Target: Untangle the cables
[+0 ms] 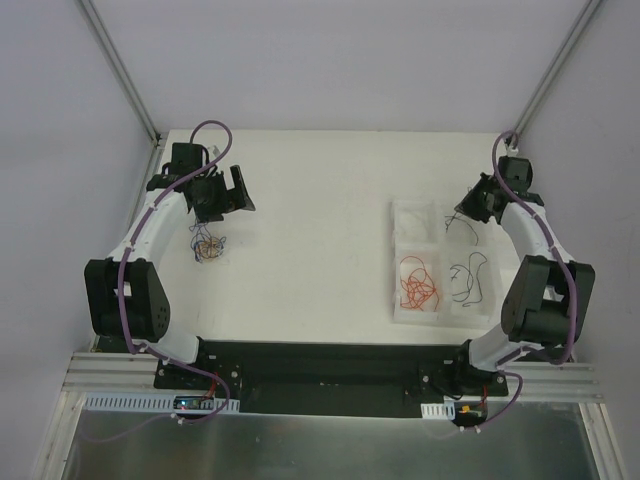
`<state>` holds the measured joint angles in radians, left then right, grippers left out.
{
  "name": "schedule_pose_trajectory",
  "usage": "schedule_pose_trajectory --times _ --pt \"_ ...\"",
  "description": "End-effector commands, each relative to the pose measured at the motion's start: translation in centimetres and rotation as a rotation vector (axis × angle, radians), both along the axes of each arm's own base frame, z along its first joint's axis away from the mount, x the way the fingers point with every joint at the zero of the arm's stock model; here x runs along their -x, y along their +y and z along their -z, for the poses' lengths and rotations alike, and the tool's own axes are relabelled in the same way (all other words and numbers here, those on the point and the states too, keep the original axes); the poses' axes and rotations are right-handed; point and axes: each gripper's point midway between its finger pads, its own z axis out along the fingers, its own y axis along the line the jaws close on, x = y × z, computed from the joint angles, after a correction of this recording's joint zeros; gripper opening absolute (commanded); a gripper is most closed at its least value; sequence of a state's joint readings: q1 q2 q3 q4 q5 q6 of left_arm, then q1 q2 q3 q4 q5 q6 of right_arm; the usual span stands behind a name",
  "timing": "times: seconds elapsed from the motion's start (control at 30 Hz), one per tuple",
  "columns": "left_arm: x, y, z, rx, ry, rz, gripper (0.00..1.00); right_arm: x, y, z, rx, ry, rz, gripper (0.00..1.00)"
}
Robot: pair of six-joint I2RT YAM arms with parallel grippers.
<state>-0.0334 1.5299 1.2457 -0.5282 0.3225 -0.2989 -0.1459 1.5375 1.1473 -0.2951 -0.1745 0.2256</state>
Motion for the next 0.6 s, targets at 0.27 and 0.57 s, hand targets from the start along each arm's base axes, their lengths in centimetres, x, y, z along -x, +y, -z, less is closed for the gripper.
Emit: schedule_pose_trajectory --times 0.27,0.57 --pt "0.2 -0.4 -1.7 0.007 -0.063 0.009 0.96 2.0 0.5 0.9 0.091 0.108 -0.032 0.00" --pt "0.1 -0.5 -1.7 0.014 -0.060 0.013 0.96 5.8 1.4 -4.6 0.116 -0.034 0.003 0.00"
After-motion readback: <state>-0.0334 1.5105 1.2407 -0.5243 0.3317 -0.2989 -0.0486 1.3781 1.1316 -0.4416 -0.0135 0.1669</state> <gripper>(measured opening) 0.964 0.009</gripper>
